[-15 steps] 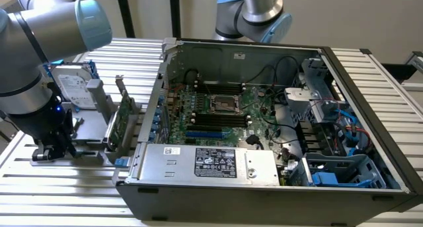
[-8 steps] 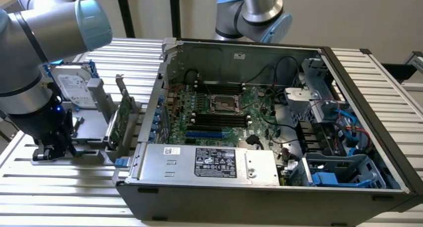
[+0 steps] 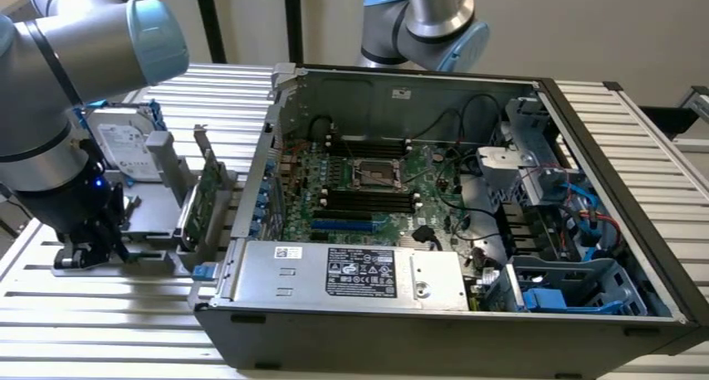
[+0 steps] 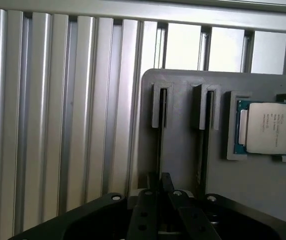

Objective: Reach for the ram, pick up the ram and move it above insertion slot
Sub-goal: 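Pick up the ram and move it above insertion slot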

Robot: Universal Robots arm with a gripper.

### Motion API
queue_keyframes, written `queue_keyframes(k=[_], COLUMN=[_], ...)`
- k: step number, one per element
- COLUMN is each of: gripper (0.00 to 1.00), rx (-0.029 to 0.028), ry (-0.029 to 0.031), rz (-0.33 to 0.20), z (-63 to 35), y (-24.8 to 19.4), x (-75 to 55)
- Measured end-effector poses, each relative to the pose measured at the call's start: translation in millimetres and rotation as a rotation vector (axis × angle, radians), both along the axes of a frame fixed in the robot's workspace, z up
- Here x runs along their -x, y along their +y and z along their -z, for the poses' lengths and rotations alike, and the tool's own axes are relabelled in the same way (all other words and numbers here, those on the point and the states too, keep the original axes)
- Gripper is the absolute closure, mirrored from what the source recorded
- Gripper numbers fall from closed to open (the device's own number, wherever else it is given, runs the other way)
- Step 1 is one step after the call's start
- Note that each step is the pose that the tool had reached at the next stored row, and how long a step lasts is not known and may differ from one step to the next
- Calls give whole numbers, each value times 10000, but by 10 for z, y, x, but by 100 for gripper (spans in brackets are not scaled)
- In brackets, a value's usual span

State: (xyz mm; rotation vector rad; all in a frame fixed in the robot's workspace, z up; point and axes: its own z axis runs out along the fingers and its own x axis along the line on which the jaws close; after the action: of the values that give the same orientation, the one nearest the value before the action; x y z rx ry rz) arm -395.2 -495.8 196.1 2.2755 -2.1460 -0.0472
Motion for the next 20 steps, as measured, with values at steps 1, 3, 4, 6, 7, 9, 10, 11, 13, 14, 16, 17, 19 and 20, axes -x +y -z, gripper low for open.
queue_keyframes(k=[1, 3, 4, 6, 7, 9, 10, 11, 13, 14, 16, 17, 19, 20], gripper=[86, 86, 86, 86, 86, 86, 86, 86, 86, 86, 86, 86, 86, 86], rx=[0, -1, 0, 0, 0, -1, -1, 0, 1, 1, 1, 0, 0, 0], ry=[1, 0, 0, 0, 0, 0, 0, 0, 1, 2, 1, 1, 1, 1], rz=[25, 31, 33, 35, 35, 35, 35, 35, 35, 35, 35, 36, 35, 35], z=[0, 0, 0, 0, 0, 0, 0, -1, -9, -15, -33, -45, -76, -96], y=[0, 0, 0, 0, 0, 0, 0, 0, 0, 0, 0, 0, 0, 0], x=[0, 0, 0, 0, 0, 0, 0, 0, 0, 0, 0, 0, 0, 0])
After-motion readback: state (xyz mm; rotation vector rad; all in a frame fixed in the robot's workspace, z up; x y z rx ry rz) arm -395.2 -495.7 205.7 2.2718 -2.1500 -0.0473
